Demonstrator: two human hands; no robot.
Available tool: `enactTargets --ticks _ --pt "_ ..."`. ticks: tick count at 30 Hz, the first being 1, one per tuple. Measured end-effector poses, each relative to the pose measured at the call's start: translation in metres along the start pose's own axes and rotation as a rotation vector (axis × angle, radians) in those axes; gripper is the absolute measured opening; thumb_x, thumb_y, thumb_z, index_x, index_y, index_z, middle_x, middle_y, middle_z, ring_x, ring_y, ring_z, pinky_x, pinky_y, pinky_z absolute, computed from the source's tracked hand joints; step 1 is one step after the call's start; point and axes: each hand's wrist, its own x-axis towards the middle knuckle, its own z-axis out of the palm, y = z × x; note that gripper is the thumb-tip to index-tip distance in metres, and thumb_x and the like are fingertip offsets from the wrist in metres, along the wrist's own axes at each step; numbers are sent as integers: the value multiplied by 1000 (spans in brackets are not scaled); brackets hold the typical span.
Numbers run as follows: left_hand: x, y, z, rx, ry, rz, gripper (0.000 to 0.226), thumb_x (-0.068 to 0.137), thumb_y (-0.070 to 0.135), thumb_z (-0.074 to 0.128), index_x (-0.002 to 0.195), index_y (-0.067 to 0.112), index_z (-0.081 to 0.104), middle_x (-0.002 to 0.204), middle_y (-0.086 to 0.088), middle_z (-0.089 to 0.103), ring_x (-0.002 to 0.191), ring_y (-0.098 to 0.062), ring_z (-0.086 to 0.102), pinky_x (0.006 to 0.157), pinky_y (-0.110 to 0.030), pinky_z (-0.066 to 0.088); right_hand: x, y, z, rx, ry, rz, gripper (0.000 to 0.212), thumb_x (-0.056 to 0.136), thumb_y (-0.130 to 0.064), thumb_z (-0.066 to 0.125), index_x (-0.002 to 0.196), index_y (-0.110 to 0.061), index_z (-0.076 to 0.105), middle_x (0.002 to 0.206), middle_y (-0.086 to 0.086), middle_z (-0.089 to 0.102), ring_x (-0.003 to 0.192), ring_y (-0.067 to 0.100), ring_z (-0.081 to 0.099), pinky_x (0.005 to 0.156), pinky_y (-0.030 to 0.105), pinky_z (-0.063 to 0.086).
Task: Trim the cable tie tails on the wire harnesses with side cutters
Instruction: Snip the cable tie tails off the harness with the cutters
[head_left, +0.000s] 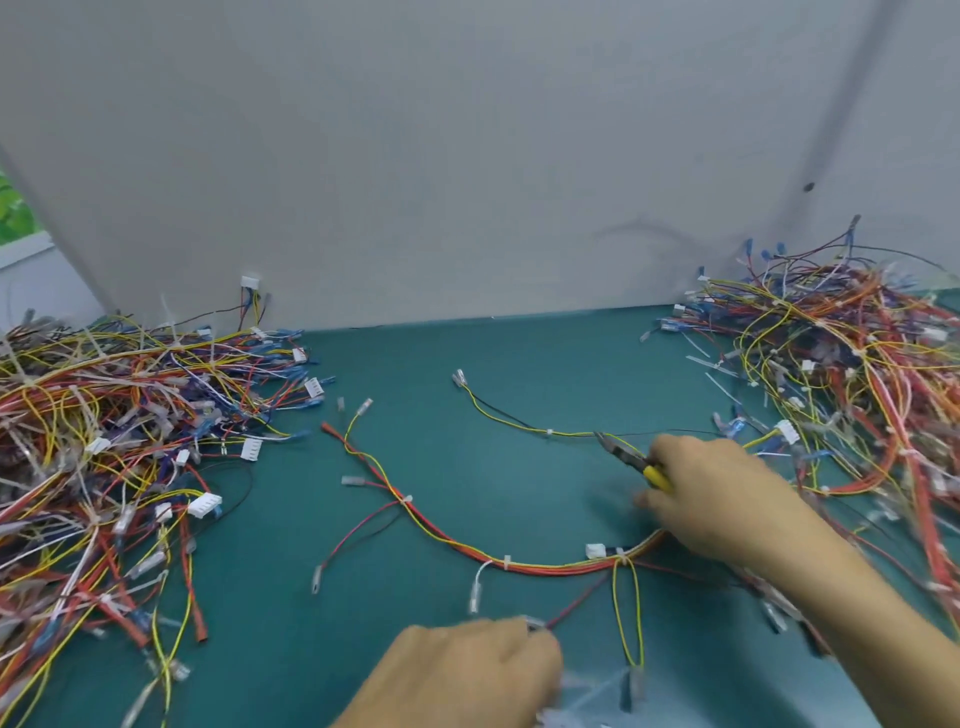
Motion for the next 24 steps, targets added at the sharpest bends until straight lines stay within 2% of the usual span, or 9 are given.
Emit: enactTargets --ticks 1,3,6,8,11,15,18,20,24 --pt "-4 2 7 -30 -76 8 14 80 35 51 71 28 42 53 6 26 62 -8 57 38 -14 16 -4 2 3 -9 -13 12 29 88 -48 53 100 -22 50 90 6 52 95 33 58 68 33 40" --pt "-9 3 18 60 -71 142 28 61 44 67 62 25 46 54 10 38 48 -5 48 37 -13 24 -10 1 7 -28 -14 21 31 88 -51 53 100 -23 49 88 5 47 97 32 58 68 33 37" --pt "-10 -1 26 210 -18 223 25 54 44 73 55 30 52 55 13 43 47 -3 46 51 -12 41 -15 -2 9 -54 30 19 30 89 -53 51 91 -23 43 81 1 39 97 30 59 66 33 34" --pt "-8 -2 30 202 -10 221 20 56 41 73 54 31 55 57 14 47 49 -4 48 64 -9 36 -17 -4 9 -81 44 11 31 89 -51 50 87 -23 39 77 0 36 97 29 60 65 33 34" --pt "-5 -6 29 74 70 121 14 61 41 61 53 31 56 55 15 50 49 -3 49 65 -8 25 -20 -8 10 -107 47 13 28 91 -46 49 86 -21 36 73 -1 32 95 28 59 65 32 34" --pt "8 -12 13 27 121 239 21 72 42 50 59 30 62 64 14 54 55 -8 55 51 -14 43 -22 -12 11 -81 66 28 14 88 -26 47 84 -20 35 68 -2 29 90 29 57 63 32 33" --pt "26 -12 -2 -42 84 -10 29 79 54 48 77 31 65 82 16 56 79 -6 58 64 -17 44 -20 -13 12 -13 54 50 15 84 -19 46 81 -20 31 69 -2 30 88 31 55 61 33 31" --pt "33 -20 1 19 177 -221 39 88 64 36 96 30 55 100 13 50 102 -8 53 79 -25 43 -19 -14 13 10 66 57 14 83 -18 46 83 -21 32 70 -2 32 87 31 55 60 33 30" --pt "41 -40 9 46 104 -414 41 87 69 36 97 31 46 103 11 47 107 -16 53 84 -31 45 -17 -14 7 119 201 88 14 82 -23 49 91 -22 38 75 1 42 91 34 58 61 35 33"
